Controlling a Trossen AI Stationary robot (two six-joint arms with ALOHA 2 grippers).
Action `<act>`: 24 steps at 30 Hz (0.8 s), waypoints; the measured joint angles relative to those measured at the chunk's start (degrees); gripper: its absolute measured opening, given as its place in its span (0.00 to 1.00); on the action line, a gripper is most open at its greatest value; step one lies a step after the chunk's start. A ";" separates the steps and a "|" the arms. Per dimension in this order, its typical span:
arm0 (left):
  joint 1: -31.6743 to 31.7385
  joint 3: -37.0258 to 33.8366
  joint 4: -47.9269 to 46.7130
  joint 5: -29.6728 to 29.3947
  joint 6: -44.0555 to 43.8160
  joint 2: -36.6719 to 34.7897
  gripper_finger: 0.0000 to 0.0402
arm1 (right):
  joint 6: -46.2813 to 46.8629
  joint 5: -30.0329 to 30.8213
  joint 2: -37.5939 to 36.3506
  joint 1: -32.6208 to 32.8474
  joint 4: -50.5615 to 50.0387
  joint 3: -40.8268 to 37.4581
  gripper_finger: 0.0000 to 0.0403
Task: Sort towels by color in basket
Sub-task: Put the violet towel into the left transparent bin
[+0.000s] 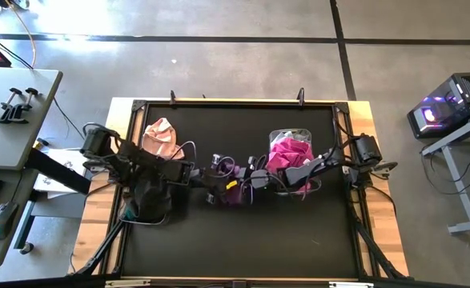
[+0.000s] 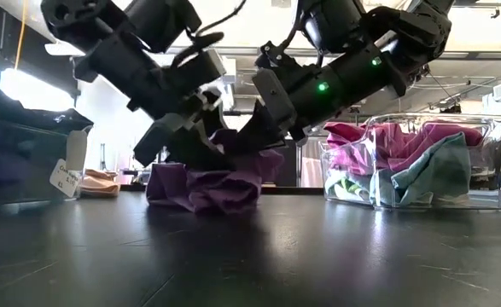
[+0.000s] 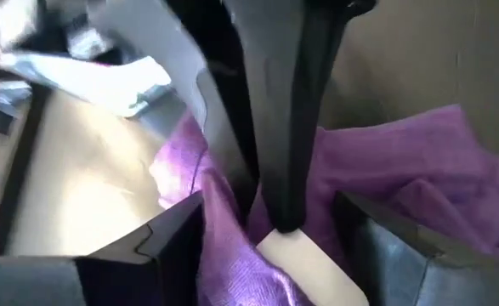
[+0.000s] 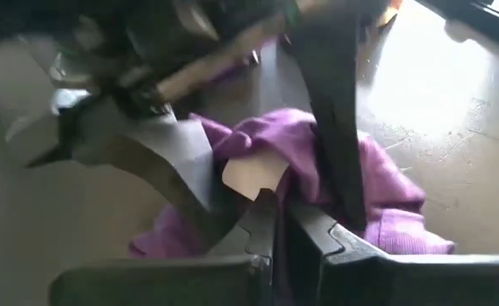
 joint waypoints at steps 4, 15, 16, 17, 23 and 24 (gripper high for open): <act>1.36 0.02 -2.23 2.62 -5.51 0.25 0.60 | 0.39 -1.24 0.00 -0.04 2.95 0.00 0.01; 1.36 0.02 -4.49 4.55 -10.77 0.23 0.56 | 0.58 -2.32 0.00 0.02 4.51 0.11 0.02; 1.23 0.02 -4.68 4.57 -11.28 0.23 0.54 | 0.65 -2.75 0.00 0.02 4.51 0.11 0.02; 1.18 0.02 -4.90 4.58 -11.72 0.24 0.51 | 1.14 -3.17 0.00 0.02 4.51 0.11 0.02; 1.01 -0.02 -5.28 4.74 -13.02 0.25 0.35 | 1.48 -4.07 -0.02 -0.01 4.22 0.17 0.02; 1.03 -0.02 -5.28 4.74 -13.08 0.27 0.32 | 1.42 -4.01 -0.02 -0.02 4.15 0.18 0.02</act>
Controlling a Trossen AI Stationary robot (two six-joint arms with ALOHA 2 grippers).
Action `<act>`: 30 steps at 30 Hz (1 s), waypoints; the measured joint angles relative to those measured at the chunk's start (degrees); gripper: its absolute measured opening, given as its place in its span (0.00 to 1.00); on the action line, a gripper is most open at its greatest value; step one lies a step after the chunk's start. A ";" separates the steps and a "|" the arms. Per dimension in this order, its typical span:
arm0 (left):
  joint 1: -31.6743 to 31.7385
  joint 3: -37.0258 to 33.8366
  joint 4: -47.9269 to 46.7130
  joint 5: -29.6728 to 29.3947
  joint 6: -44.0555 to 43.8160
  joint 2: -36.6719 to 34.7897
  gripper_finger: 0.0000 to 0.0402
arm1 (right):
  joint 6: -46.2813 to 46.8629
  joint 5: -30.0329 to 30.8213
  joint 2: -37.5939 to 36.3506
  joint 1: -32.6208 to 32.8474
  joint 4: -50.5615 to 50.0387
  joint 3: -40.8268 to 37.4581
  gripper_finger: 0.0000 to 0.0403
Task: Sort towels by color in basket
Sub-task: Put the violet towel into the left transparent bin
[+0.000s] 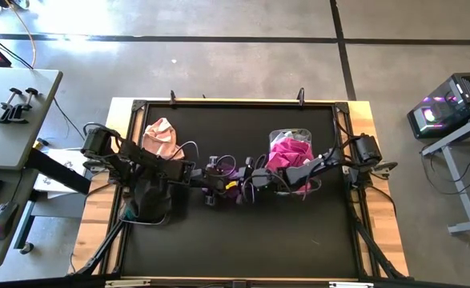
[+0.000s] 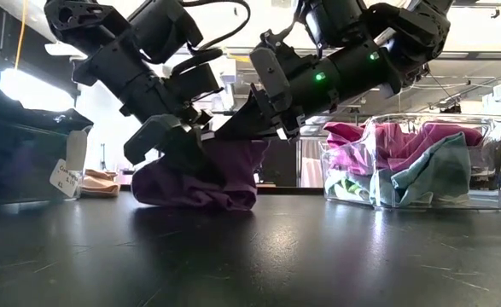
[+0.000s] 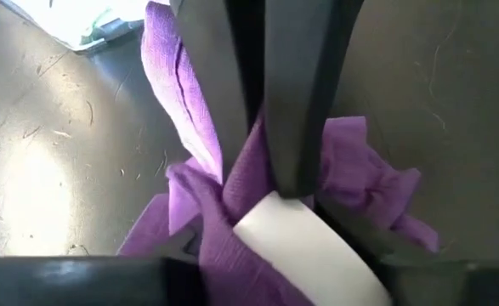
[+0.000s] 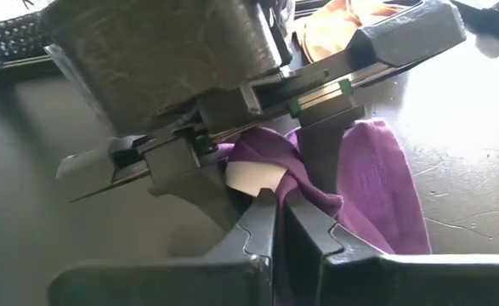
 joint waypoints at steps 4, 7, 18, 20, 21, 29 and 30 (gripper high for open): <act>0.00 0.00 0.00 0.26 -0.04 0.00 0.21 | 0.01 -0.03 0.00 0.04 -0.04 0.01 0.02; 0.02 -0.02 0.02 1.34 -0.11 0.00 0.14 | 0.22 1.59 0.00 0.04 -0.06 0.01 0.05; 0.00 -0.13 -0.29 1.86 -0.04 0.07 0.08 | 0.69 3.28 -0.24 0.04 -0.05 0.17 0.23; 0.00 -0.13 -0.58 1.84 -0.07 0.07 0.08 | -0.39 2.87 -0.26 0.21 -0.34 0.15 0.26; 0.00 -0.13 -0.63 1.84 -0.07 0.07 0.08 | -0.42 2.34 -0.66 0.34 -0.83 0.12 0.27; -0.71 -0.11 -1.20 1.36 0.00 0.07 0.08 | -2.08 6.39 -10.16 3.40 -9.16 0.08 0.29; -0.88 -0.11 -1.24 0.60 0.04 0.05 0.08 | -2.97 8.09 -11.24 4.03 -10.21 0.08 0.29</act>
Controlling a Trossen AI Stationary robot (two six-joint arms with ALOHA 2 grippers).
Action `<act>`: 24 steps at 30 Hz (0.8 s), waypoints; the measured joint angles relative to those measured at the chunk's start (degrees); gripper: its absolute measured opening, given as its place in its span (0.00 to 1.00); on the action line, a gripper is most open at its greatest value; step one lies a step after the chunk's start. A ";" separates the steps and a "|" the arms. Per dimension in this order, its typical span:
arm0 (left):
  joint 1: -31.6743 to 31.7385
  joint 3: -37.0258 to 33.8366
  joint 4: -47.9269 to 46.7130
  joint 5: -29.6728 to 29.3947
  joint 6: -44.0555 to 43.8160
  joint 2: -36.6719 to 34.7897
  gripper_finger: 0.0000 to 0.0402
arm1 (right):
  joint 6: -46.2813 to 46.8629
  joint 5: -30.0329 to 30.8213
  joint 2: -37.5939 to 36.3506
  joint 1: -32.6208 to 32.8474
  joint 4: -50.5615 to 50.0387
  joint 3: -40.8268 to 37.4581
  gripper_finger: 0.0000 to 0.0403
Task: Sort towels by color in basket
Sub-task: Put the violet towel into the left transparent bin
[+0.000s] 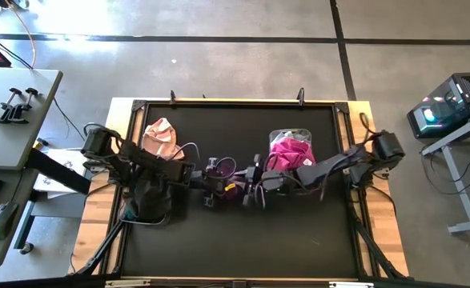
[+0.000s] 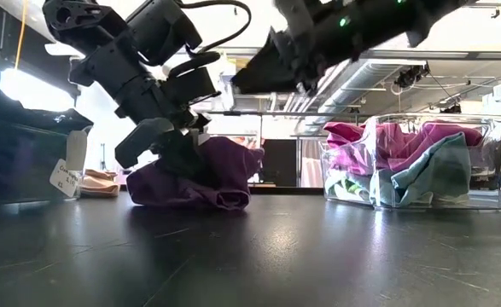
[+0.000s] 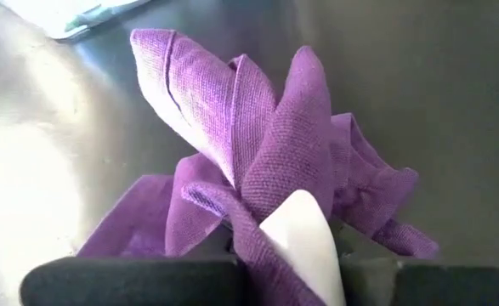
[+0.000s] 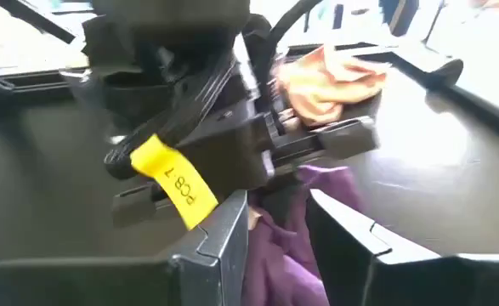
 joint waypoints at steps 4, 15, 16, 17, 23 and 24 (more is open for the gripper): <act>-1.44 0.02 -3.16 -7.27 2.91 -2.00 0.08 | -3.81 1.46 -3.31 2.43 -4.07 0.00 0.29; -10.81 0.04 -18.01 -32.04 4.92 -25.35 0.08 | -5.91 2.04 -3.75 6.26 -6.16 -0.17 0.29; -12.08 0.04 -18.84 -33.43 5.38 -28.02 0.08 | -5.62 2.03 -3.75 6.26 -6.12 -0.17 0.29; -13.37 0.05 -19.39 -34.49 6.34 -30.49 0.08 | -5.36 2.04 -3.75 6.26 -6.17 -0.17 0.29; -21.69 3.32 -28.94 -34.85 3.98 -42.25 0.08 | -5.59 2.04 -3.75 6.24 -6.18 -0.17 0.29; -22.99 5.10 -33.10 -34.86 0.56 -43.34 0.08 | -5.59 2.04 -3.75 6.24 -6.18 -0.17 0.29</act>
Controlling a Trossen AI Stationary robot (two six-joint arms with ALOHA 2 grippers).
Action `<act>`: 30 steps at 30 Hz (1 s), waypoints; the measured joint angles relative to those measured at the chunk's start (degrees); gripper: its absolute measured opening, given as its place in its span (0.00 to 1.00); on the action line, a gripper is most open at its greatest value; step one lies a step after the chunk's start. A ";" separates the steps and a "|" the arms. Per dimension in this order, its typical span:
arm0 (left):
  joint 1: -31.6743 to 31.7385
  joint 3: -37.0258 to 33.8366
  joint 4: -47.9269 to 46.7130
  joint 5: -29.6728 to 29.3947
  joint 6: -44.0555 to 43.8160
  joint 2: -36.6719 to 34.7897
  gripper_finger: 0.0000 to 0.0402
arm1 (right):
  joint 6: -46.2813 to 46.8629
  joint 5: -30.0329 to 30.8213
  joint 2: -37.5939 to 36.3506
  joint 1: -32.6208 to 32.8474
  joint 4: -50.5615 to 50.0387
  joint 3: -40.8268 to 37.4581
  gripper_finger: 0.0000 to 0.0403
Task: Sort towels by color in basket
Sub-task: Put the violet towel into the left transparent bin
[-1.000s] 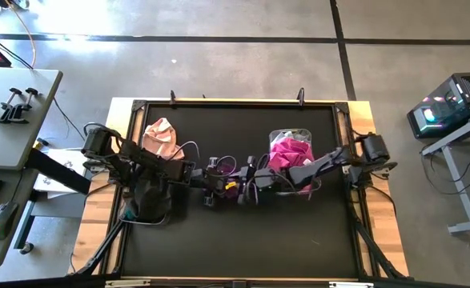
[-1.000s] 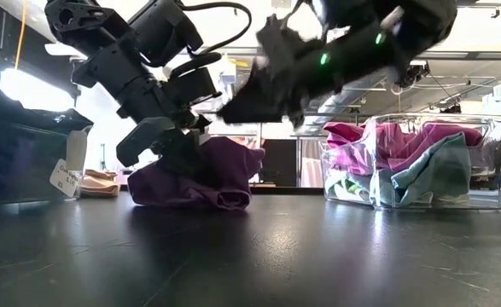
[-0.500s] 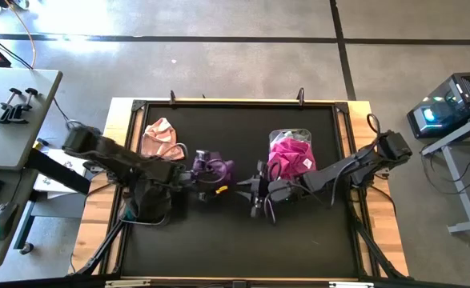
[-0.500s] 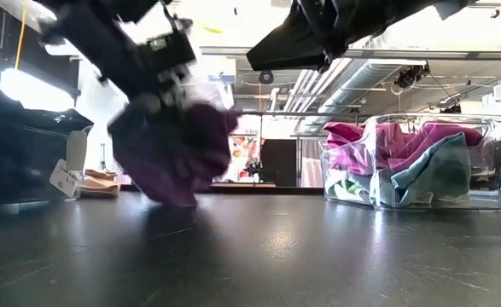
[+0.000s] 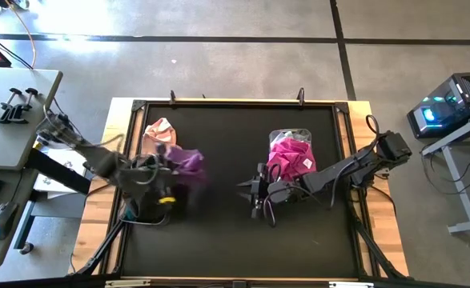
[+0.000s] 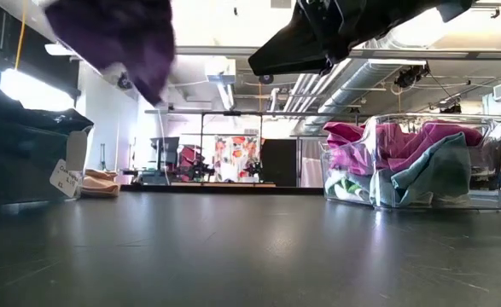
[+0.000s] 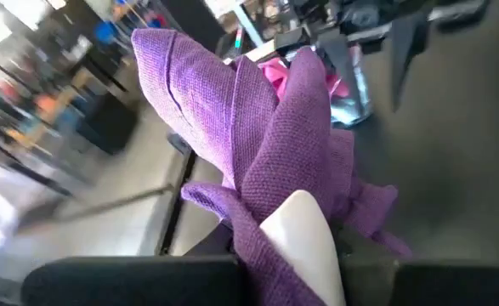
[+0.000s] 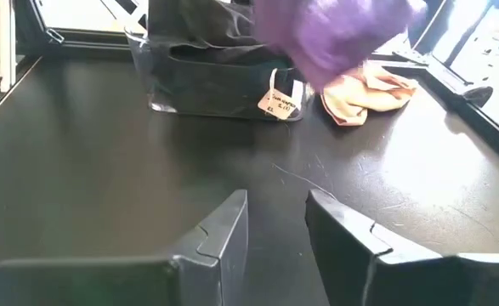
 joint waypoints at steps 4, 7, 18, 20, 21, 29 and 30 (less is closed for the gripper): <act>-4.65 7.53 -18.95 1.01 -16.05 -1.60 0.08 | 0.00 -0.02 0.00 0.00 0.02 0.00 0.29; -6.81 11.83 -31.97 6.40 -28.13 -1.54 0.08 | 0.00 -0.02 0.00 0.00 0.05 0.00 0.29; -8.31 6.13 -49.61 32.46 -55.42 -2.15 0.08 | 0.00 -0.02 0.03 0.00 0.04 0.00 0.29; -7.54 2.65 -47.02 34.35 -55.64 -2.49 0.08 | 0.00 -0.04 0.04 0.00 0.04 0.00 0.29; -7.09 0.76 -45.30 35.16 -55.66 -2.57 0.08 | 0.00 -0.04 0.04 0.00 0.04 0.00 0.29; -2.37 -10.81 -34.86 40.12 -56.29 -2.79 0.08 | 0.52 -0.06 0.07 0.00 0.04 0.00 0.29; -1.82 -11.60 -34.64 40.12 -57.06 -2.81 0.08 | 0.59 -0.05 0.07 0.00 0.04 0.00 0.29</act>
